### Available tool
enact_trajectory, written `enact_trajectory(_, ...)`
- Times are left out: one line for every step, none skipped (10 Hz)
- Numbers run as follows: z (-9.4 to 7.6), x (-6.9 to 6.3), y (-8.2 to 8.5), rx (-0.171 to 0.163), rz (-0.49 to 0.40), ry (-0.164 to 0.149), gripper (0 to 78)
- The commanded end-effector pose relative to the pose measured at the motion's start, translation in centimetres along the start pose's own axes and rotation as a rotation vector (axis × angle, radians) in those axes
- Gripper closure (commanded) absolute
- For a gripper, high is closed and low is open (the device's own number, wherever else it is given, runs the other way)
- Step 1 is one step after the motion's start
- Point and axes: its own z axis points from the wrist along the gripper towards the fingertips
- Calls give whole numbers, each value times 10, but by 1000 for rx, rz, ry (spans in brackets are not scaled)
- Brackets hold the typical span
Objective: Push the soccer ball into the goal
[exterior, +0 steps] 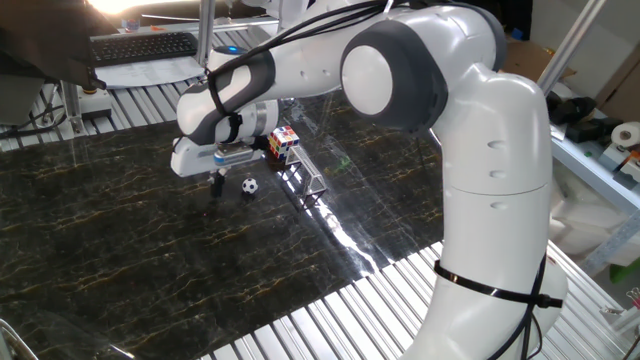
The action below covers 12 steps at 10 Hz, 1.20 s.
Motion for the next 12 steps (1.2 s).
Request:
enact_trajectory(-15, 12, -5, 20, 5, -8, 776)
enact_trajectory(-17, 16, -10, 14, 7, -12, 776)
enact_trajectory(-16, 16, -13, 11, 10, -17, 776)
enact_trajectory(-12, 14, -17, 13, 16, -29, 776)
enact_trajectory(-9, 12, -19, 14, 25, -39, 776)
enact_trajectory(-9, 12, -19, 10, 41, -48, 776)
enact_trajectory(-7, 12, -23, 1, 50, -59, 776)
enact_trajectory(-6, 11, -29, -1, 47, -66, 776)
enact_trajectory(-4, 11, -35, -2, 51, -74, 776)
enact_trajectory(-3, 11, -39, -2, 56, -83, 776)
enact_trajectory(-3, 11, -40, -1, 61, -86, 776)
enact_trajectory(-2, 11, -43, -5, 84, -96, 776)
